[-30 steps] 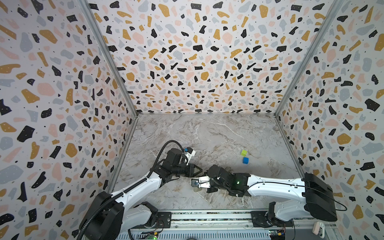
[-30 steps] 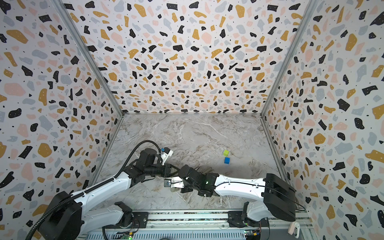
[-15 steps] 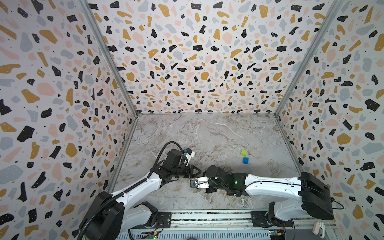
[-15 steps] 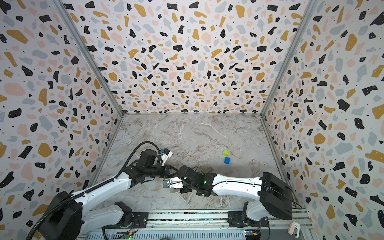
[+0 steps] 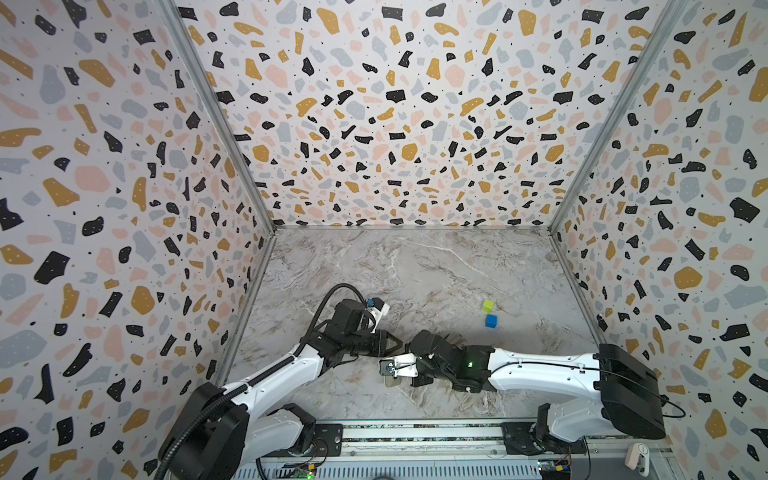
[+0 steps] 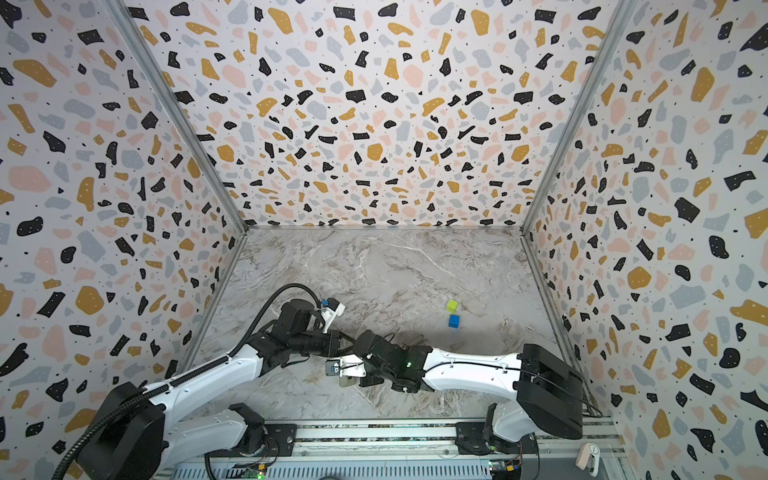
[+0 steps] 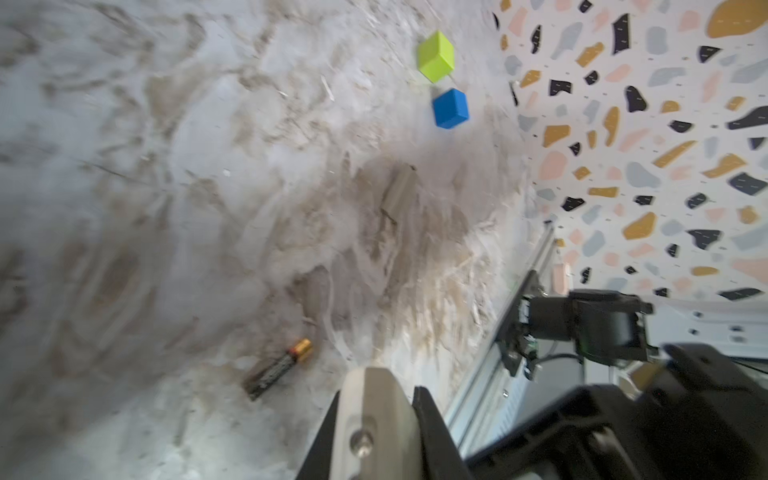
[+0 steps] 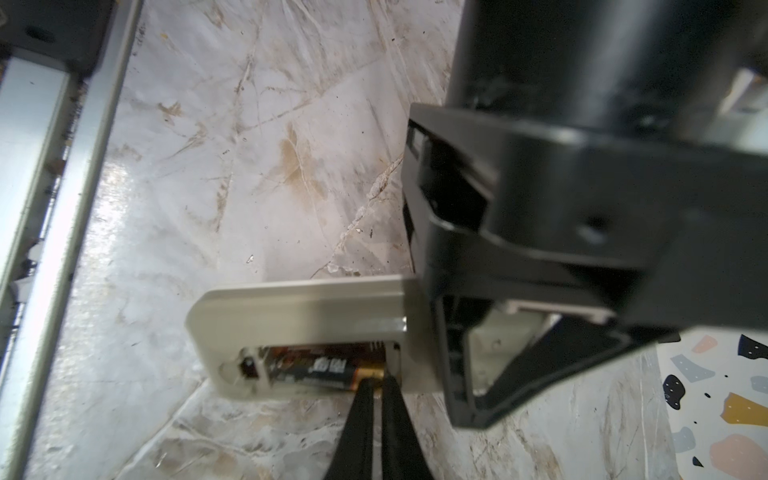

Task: Load the batteries into the remote control
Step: 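Press the battery down into the compartment with the right gripper, then lift the right gripper off the remote and move toward the second battery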

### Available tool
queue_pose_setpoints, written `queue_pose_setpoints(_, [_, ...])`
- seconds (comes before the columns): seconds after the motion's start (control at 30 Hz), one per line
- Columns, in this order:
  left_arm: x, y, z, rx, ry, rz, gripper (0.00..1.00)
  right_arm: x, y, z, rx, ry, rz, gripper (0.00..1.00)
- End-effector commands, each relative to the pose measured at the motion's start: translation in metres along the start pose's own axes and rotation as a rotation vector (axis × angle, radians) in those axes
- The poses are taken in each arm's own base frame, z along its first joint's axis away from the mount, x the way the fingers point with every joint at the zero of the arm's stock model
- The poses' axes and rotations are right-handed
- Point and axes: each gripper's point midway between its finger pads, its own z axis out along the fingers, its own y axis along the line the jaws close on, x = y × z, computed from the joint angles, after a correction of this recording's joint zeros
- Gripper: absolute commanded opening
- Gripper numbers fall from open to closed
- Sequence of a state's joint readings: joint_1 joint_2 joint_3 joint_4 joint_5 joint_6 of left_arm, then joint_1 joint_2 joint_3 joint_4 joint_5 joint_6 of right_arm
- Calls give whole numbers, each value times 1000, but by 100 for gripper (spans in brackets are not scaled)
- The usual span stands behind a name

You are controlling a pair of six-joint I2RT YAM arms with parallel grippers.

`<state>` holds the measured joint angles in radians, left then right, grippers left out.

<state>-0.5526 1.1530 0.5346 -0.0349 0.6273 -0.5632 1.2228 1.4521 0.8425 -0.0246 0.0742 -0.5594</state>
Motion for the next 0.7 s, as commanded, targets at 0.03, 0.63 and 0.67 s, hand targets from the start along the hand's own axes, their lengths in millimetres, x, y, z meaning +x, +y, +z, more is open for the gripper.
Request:
queue_pose_setpoints(0.03, [-26, -59, -15, 225, -71, 113, 0, 25, 27, 10, -103, 95, -13, 9])
queue_pose_setpoints(0.63, [-28, -47, -15, 185, -110, 92, 0, 10, -4, -20, 48, 27, 116, 10])
queue_pose_setpoints(0.67, [-30, -44, -15, 174, -119, 85, 0, 4, -8, -27, 63, -5, 142, 11])
